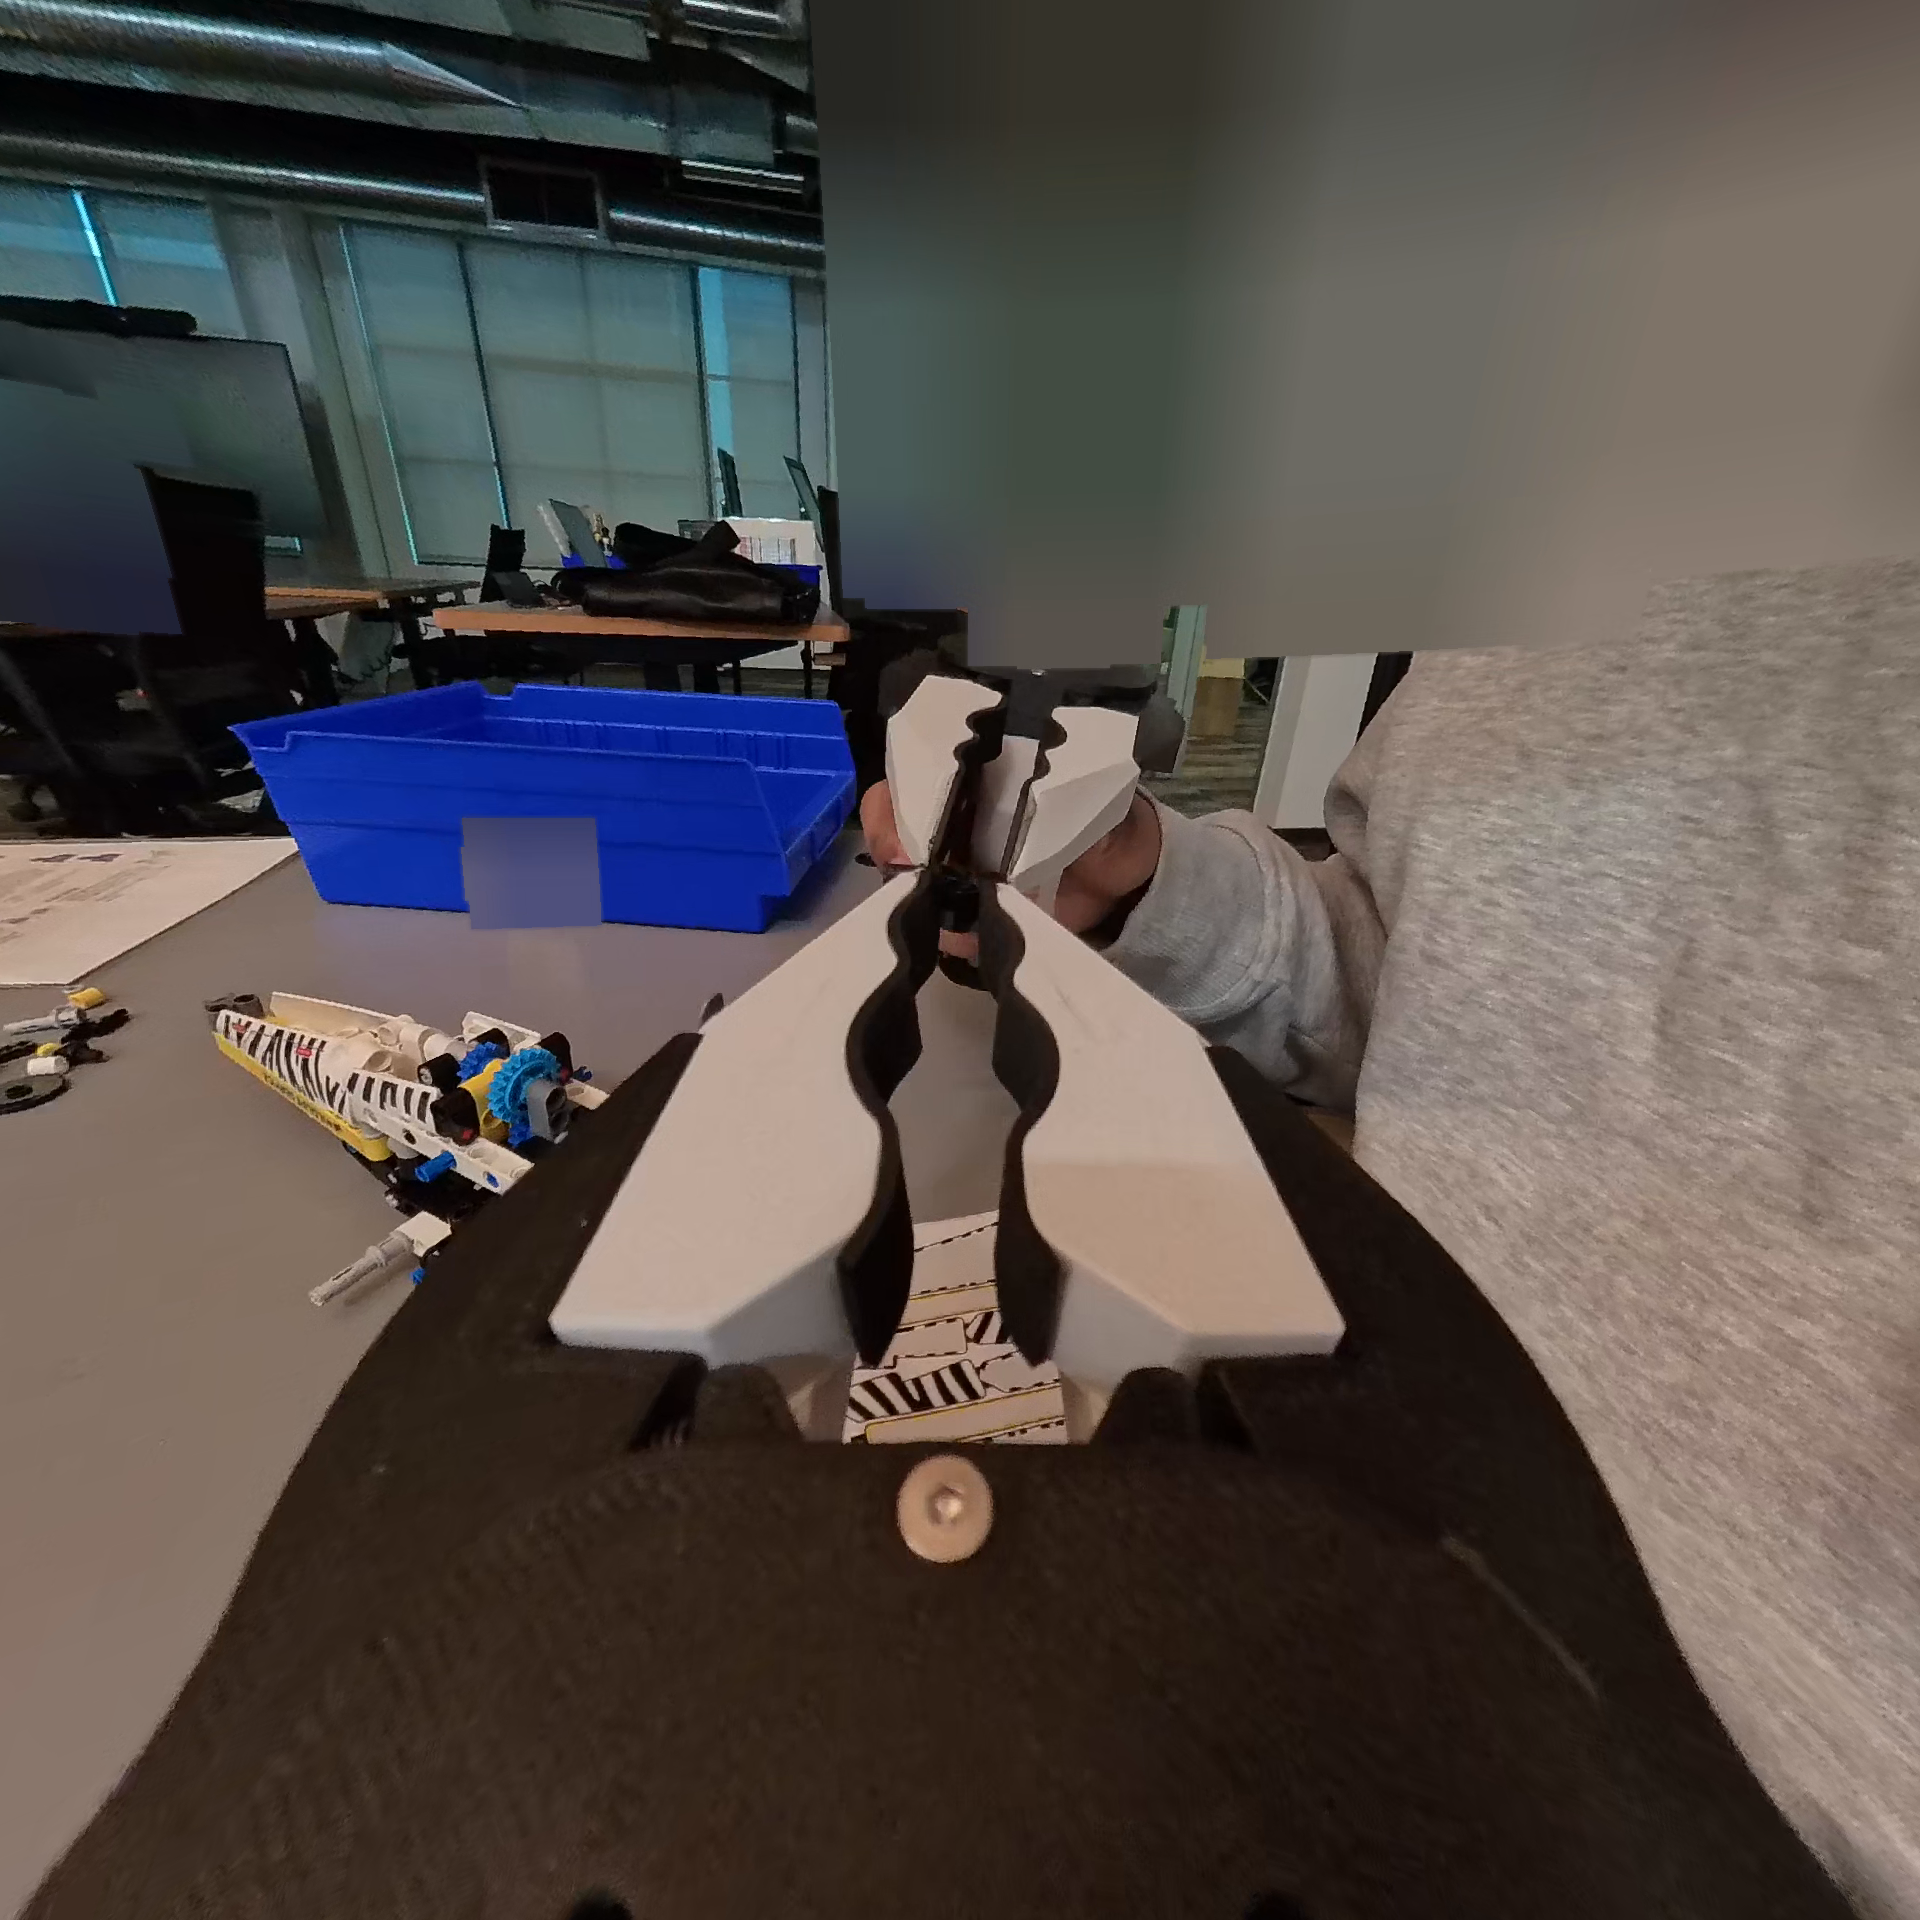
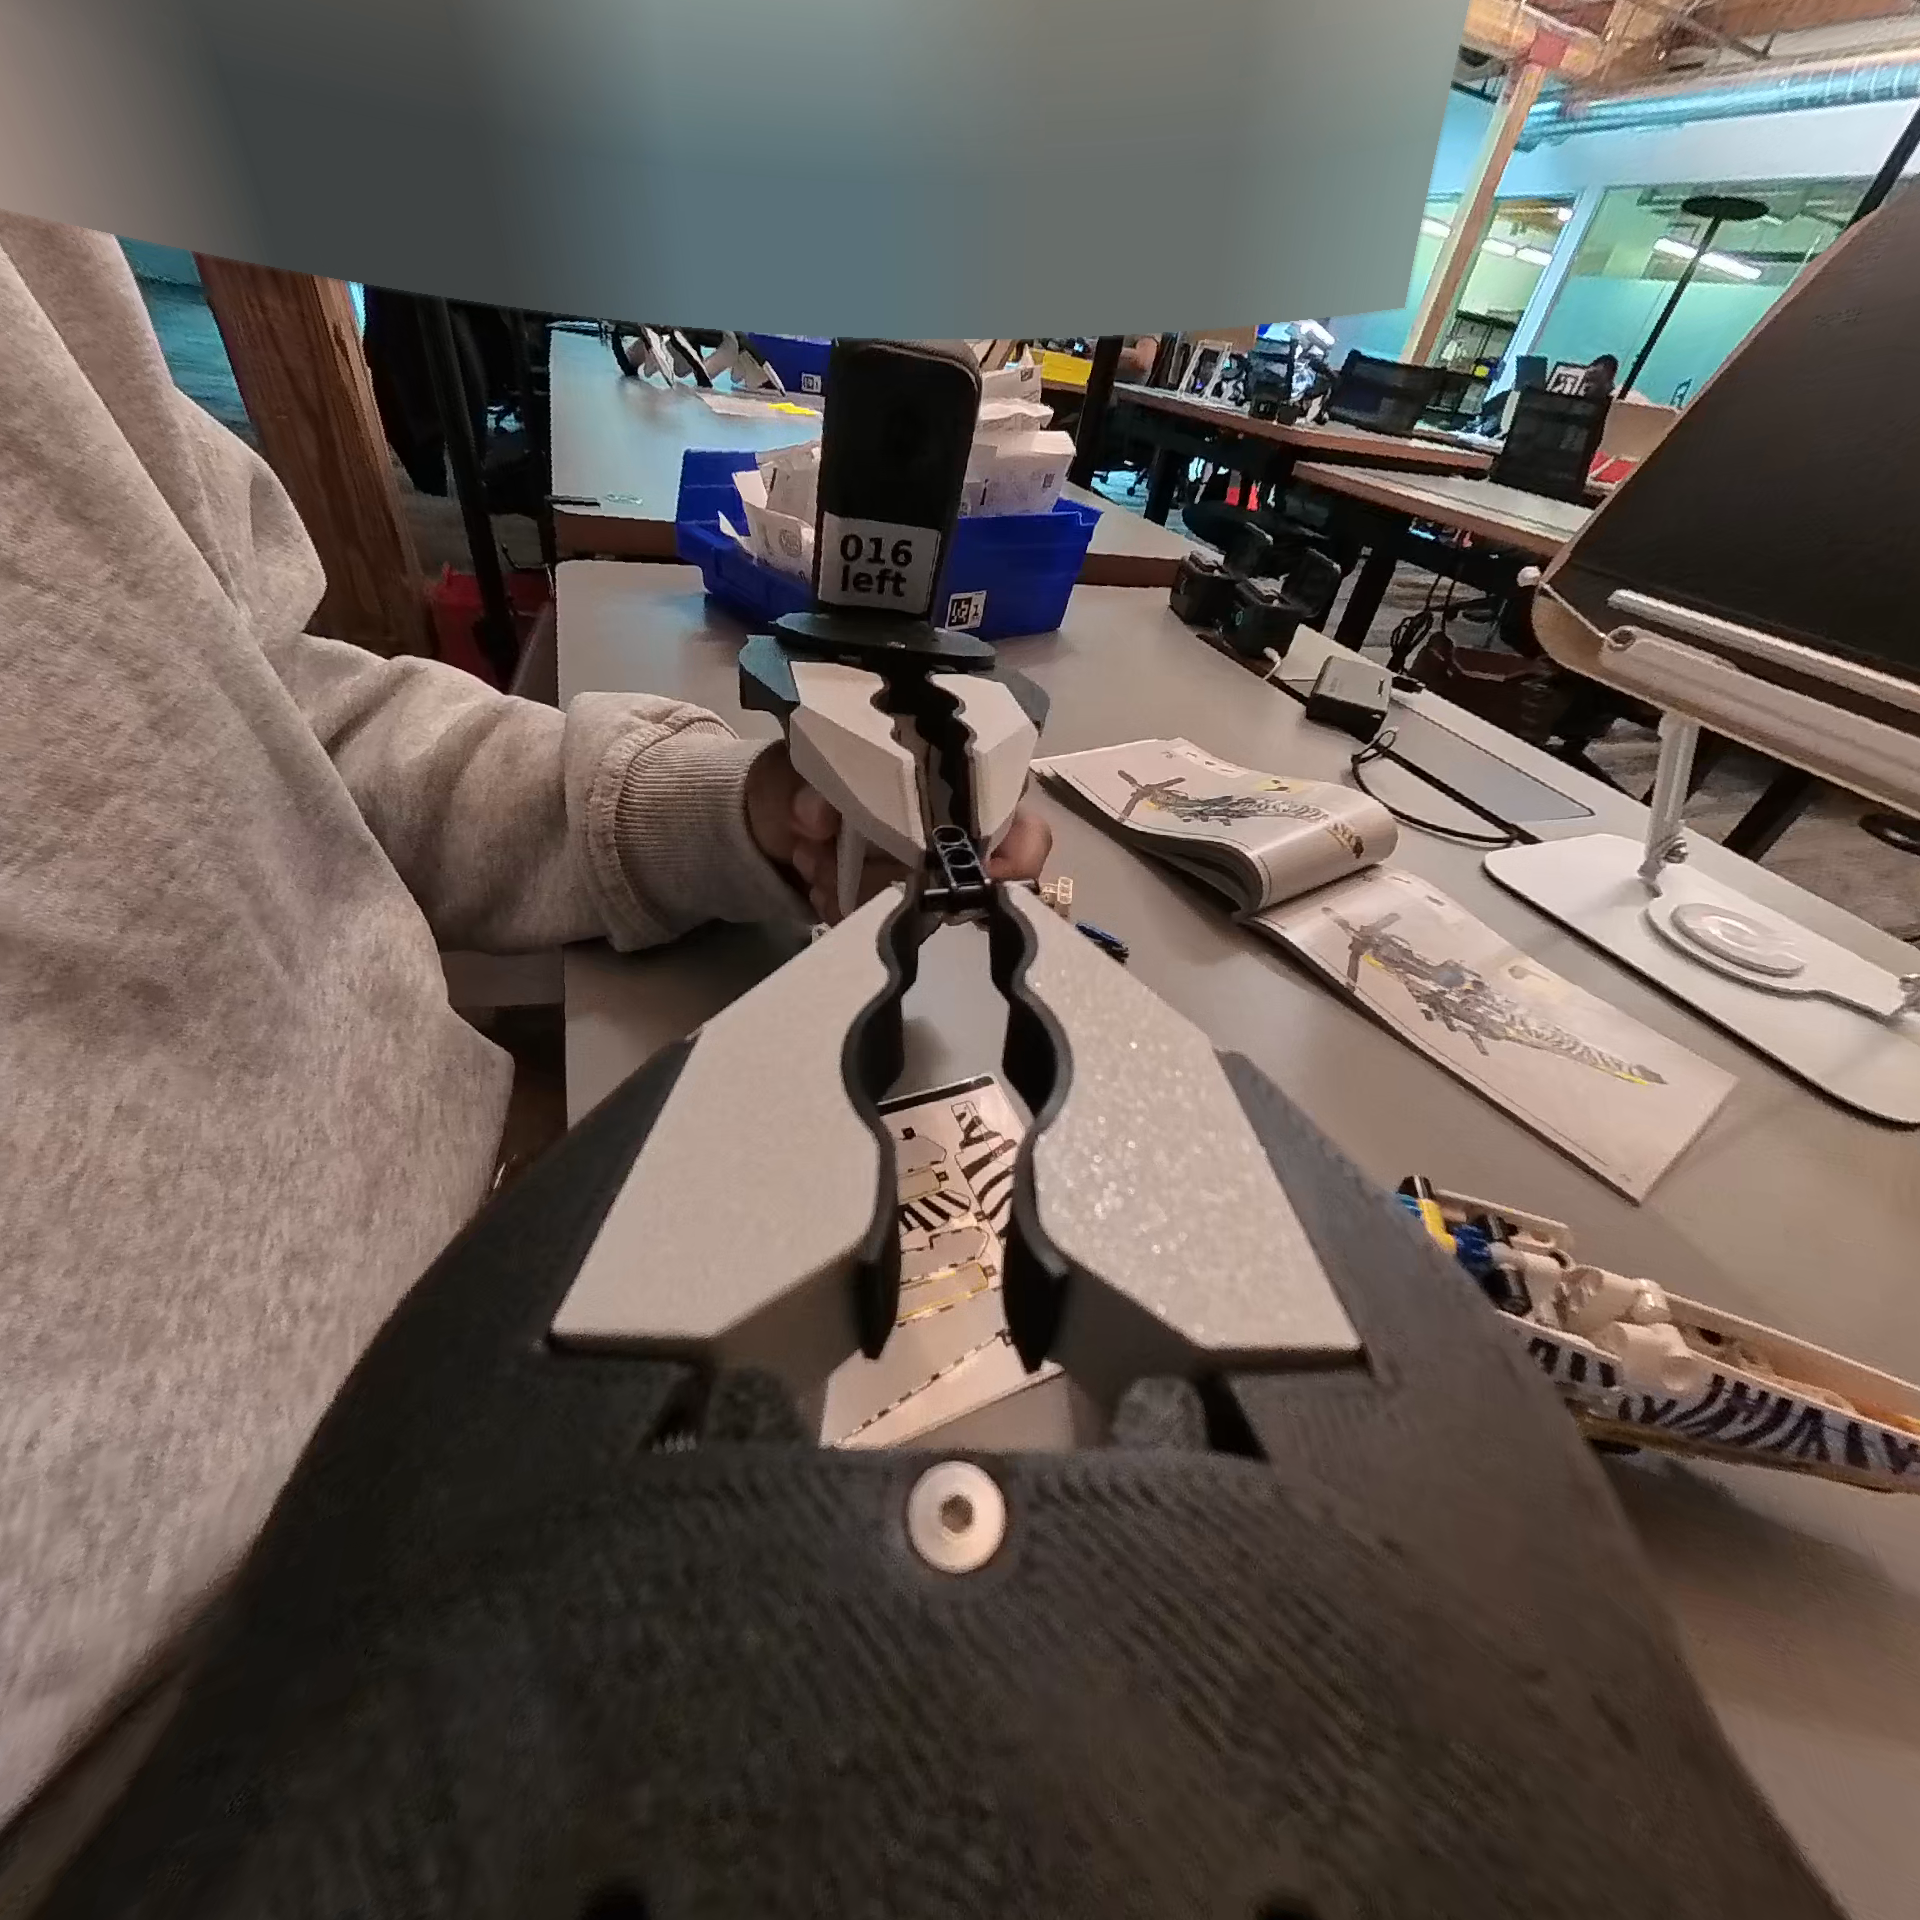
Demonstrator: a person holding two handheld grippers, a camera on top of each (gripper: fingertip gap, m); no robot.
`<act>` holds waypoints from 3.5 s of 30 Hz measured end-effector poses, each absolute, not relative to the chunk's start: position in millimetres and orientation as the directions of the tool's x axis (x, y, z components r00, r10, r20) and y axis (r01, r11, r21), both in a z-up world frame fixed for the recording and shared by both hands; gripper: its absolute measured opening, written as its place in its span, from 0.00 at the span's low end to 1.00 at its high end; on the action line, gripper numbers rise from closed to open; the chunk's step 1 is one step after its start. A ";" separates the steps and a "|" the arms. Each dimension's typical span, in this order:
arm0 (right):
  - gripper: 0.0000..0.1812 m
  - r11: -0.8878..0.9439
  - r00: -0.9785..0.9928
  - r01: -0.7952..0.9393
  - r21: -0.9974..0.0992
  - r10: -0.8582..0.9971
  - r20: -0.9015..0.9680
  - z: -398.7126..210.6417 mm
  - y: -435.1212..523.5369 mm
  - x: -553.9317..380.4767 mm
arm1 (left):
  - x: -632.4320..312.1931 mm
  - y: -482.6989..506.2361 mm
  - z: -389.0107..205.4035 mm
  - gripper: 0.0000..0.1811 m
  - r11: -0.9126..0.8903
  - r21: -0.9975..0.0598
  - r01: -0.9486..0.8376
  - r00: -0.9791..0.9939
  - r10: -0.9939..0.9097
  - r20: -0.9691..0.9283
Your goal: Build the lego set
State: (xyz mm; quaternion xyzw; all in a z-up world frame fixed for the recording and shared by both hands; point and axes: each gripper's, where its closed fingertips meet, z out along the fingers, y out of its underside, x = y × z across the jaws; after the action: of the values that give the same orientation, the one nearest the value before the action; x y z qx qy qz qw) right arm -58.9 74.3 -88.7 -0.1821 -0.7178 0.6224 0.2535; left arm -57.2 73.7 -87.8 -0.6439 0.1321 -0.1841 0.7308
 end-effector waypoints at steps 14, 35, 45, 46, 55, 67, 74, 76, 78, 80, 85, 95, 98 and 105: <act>0.05 0.135 -0.813 -0.073 -0.988 0.565 0.137 -80.5 73.8 -54.4 | -51.4 75.5 -90.2 0.02 0.081 -0.990 0.117 0.883 -0.464 0.067; 0.04 0.159 -0.792 -0.091 -0.983 0.587 0.168 -81.1 75.8 -56.9 | -52.9 75.4 -88.0 0.02 0.092 -0.988 0.122 0.888 -0.455 0.067; 0.03 0.164 -0.784 -0.104 -0.981 0.593 0.182 -80.7 76.4 -57.3 | -52.9 75.7 -87.6 0.02 0.098 -0.988 0.120 0.889 -0.453 0.063; 0.02 0.165 -0.783 -0.107 -0.980 0.593 0.185 -80.5 76.4 -57.1 | -52.7 75.7 -87.4 0.02 0.099 -0.988 0.120 0.889 -0.454 0.063; 0.03 0.155 -0.769 -0.119 -0.981 0.610 0.190 -77.1 75.9 -59.3 | -55.8 75.2 -84.0 0.02 0.112 -0.983 0.148 0.887 -0.455 0.082; 0.14 0.107 -0.745 -0.140 -0.984 0.643 0.176 -68.2 83.9 -61.6 | -65.3 73.6 -76.2 0.02 0.118 -0.955 0.271 0.860 -0.476 0.185; 0.13 0.097 -0.737 -0.143 -0.985 0.654 0.171 -66.0 84.2 -63.0 | -68.8 71.3 -72.1 0.02 0.126 -0.940 0.317 0.844 -0.491 0.219; 0.13 0.095 -0.734 -0.145 -0.985 0.657 0.171 -65.4 84.4 -63.2 | -68.2 71.3 -72.1 0.02 0.127 -0.941 0.314 0.843 -0.492 0.216; 0.12 0.094 -0.731 -0.147 -0.985 0.660 0.172 -65.1 84.6 -63.7 | -67.8 71.5 -72.2 0.02 0.128 -0.942 0.312 0.844 -0.492 0.213; 0.12 0.091 -0.728 -0.151 -0.984 0.664 0.173 -65.3 84.5 -64.5 | -68.2 71.9 -72.5 0.02 0.132 -0.944 0.301 0.852 -0.482 0.204; 0.09 0.077 -0.636 -0.234 -0.969 0.742 0.212 -59.6 101.9 -73.1 | -71.0 72.4 -72.4 0.02 0.148 -0.946 0.290 0.867 -0.459 0.194; 0.08 -0.086 -0.349 -0.274 -0.958 0.937 0.015 -81.6 200.8 -103.1 | -83.1 72.8 -71.6 0.02 0.180 -0.939 0.291 0.895 -0.398 0.201; 0.07 -0.126 -0.403 -0.212 -0.969 0.915 -0.030 -89.2 197.6 -108.6 | -87.1 70.9 -68.7 0.02 0.197 -0.928 0.315 0.892 -0.396 0.219; 0.08 -0.118 -0.433 -0.218 -0.969 0.901 -0.012 -88.8 189.3 -108.5 | -86.4 71.2 -68.8 0.02 0.196 -0.928 0.318 0.890 -0.400 0.221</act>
State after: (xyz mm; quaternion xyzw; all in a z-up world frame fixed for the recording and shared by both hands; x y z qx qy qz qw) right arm -108.5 189.3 -88.8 -0.3305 -0.5164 0.6708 0.4173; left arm -86.4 71.2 -68.8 -0.5902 0.0346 -0.2322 0.7724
